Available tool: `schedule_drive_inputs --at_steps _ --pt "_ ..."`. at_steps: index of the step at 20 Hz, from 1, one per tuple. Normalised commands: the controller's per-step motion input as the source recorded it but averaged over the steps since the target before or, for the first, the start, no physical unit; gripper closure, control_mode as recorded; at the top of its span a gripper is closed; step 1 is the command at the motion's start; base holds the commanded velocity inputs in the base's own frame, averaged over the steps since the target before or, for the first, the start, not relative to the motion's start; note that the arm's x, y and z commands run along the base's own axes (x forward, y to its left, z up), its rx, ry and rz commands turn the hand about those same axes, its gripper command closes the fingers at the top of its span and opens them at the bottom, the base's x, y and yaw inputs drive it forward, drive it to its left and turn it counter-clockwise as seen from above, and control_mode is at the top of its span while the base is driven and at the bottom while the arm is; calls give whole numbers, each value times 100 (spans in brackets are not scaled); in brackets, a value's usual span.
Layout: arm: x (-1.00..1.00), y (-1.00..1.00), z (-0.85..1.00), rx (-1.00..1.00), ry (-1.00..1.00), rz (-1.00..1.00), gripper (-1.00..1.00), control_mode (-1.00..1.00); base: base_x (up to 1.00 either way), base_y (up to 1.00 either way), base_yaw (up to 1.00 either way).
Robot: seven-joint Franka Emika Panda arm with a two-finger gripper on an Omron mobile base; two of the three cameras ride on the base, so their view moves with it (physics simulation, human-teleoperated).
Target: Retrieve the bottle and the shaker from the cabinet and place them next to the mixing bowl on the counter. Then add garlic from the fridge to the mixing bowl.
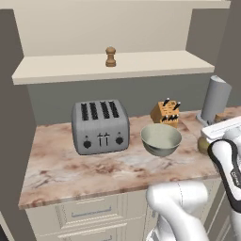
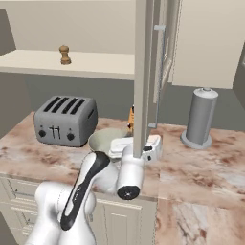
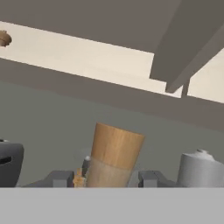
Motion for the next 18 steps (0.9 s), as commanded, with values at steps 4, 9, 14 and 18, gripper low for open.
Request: schedule_drive_inputs --at_steps 4,9,14,18 --pt "25 0 -3 0 12 28 100 -100 0 0 0" --pt "29 0 0 0 11 21 100 -100 0 0 0" --pt "20 2 0 0 12 20 100 -100 0 0 0" --pt "8 18 -2 0 1 15 100 -100 0 0 0"
